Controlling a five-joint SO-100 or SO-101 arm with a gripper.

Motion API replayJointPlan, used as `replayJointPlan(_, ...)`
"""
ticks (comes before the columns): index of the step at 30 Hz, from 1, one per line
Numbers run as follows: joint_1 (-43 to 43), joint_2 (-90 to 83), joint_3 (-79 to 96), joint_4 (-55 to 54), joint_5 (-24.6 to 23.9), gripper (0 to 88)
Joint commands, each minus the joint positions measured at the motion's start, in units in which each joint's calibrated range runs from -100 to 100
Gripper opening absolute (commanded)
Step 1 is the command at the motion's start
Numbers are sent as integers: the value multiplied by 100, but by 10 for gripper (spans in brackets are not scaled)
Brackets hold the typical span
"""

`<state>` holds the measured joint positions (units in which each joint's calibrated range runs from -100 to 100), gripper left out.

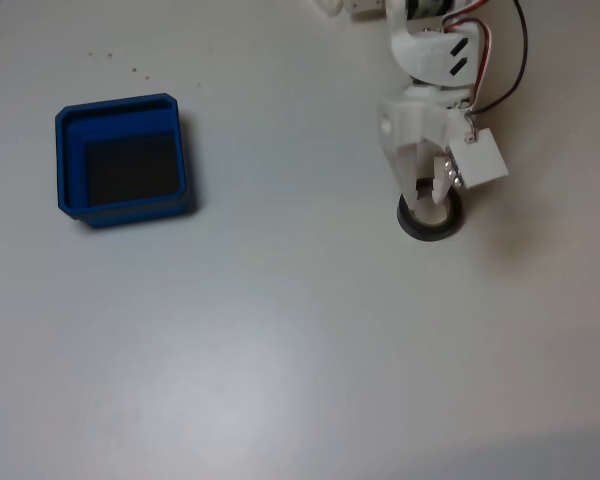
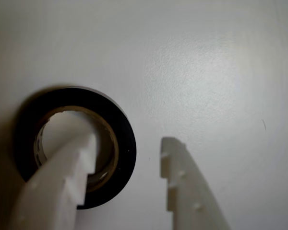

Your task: Pick the black tape roll and drop it in the blue box

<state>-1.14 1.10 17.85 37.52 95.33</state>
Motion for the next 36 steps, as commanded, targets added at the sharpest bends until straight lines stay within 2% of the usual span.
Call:
replayJointPlan(1, 31, 199, -1039, 547, -32, 132)
replayJointPlan(8, 31, 743, -1902, 1306, -32, 132)
replayJointPlan(15, 128, 810, -1857, 1413, -41, 146)
replayJointPlan(25, 382, 1094, -1866, 1528, -41, 219)
replayJointPlan(36, 451, 1211, -1812, 1545, -32, 220)
